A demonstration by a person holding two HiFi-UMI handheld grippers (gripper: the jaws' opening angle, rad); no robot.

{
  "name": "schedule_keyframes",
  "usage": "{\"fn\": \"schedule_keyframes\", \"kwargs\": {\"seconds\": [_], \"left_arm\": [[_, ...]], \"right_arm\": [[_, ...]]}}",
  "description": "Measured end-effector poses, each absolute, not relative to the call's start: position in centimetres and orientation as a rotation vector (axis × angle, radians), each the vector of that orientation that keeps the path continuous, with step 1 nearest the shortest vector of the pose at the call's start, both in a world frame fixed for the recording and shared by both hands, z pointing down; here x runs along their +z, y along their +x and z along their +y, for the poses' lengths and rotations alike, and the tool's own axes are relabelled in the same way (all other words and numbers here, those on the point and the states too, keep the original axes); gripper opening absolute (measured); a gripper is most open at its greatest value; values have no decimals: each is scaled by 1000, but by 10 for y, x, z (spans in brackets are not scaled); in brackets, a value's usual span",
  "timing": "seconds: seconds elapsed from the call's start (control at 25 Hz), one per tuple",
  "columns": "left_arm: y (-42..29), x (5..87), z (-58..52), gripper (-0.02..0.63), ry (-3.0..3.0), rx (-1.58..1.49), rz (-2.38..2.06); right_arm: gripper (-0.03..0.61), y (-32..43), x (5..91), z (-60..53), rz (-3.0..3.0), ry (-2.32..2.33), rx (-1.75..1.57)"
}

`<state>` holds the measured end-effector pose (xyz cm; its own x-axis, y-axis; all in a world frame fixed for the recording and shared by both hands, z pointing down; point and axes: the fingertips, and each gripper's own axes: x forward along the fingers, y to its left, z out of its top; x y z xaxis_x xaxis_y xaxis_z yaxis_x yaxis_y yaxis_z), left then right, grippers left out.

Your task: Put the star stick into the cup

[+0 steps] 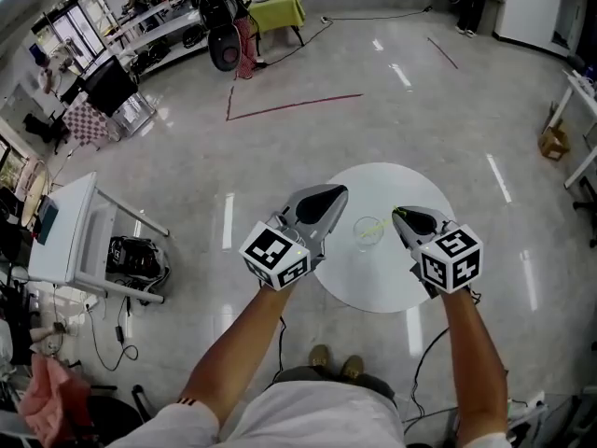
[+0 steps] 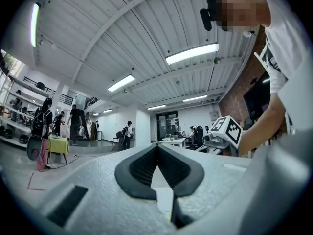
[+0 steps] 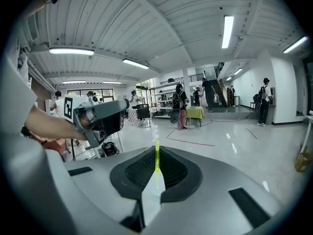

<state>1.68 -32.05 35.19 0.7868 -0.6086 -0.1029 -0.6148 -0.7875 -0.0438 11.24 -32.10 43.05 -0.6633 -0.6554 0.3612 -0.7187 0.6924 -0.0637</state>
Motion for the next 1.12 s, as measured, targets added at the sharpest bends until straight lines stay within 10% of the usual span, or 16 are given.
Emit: {"fn": "schedule_keyframes", "kwargs": {"seconds": [1.12], "left_arm": [[5, 389, -331, 15, -2976, 89, 972]], "right_arm": [[25, 105, 487, -346, -2513, 1116, 494]]}}
